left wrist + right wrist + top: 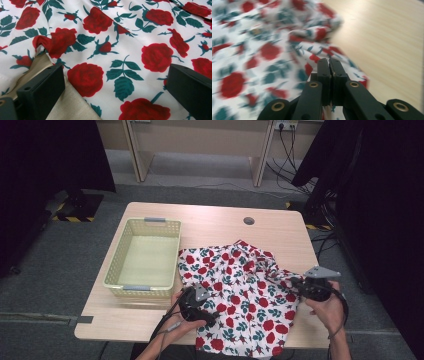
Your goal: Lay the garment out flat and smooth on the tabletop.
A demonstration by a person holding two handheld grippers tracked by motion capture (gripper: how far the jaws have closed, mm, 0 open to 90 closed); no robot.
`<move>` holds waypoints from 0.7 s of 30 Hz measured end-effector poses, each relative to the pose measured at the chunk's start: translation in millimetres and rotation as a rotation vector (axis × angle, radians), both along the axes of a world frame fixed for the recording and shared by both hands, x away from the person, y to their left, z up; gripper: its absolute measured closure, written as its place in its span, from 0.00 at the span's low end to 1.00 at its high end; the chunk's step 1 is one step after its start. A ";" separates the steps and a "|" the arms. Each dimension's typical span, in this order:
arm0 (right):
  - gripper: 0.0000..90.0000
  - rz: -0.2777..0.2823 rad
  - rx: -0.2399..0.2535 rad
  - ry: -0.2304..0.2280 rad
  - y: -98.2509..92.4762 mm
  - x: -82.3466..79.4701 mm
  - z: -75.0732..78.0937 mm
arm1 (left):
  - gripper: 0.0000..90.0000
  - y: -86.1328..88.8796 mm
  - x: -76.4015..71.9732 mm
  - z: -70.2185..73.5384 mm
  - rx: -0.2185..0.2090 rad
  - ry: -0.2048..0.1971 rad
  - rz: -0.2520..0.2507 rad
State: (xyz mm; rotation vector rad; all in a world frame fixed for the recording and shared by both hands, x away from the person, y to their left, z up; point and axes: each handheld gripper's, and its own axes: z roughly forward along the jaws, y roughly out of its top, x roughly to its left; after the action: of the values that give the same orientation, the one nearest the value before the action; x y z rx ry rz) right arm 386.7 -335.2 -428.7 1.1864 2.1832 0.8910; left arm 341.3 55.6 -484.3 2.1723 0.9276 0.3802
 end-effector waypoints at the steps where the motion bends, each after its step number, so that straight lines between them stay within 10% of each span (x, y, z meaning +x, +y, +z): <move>1: 0.98 -0.031 0.003 -0.005 -9.6 5.9 1.4 | 0.01 0.0 0.0 -0.1 -0.001 0.000 0.000; 11: 0.85 -0.228 0.053 0.015 -71.5 25.6 -8.8 | 0.01 -0.3 0.5 -0.2 -0.001 0.000 -0.002; 21: 0.47 -0.215 0.138 -0.065 -49.4 3.0 10.3 | 0.01 -0.5 0.7 -0.1 0.001 0.001 -0.003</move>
State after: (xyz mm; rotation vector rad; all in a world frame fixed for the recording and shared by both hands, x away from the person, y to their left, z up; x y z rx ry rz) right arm 389.8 -384.7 -418.3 1.4070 1.9257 0.9843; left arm 342.1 55.1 -484.4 2.1747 0.9253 0.3782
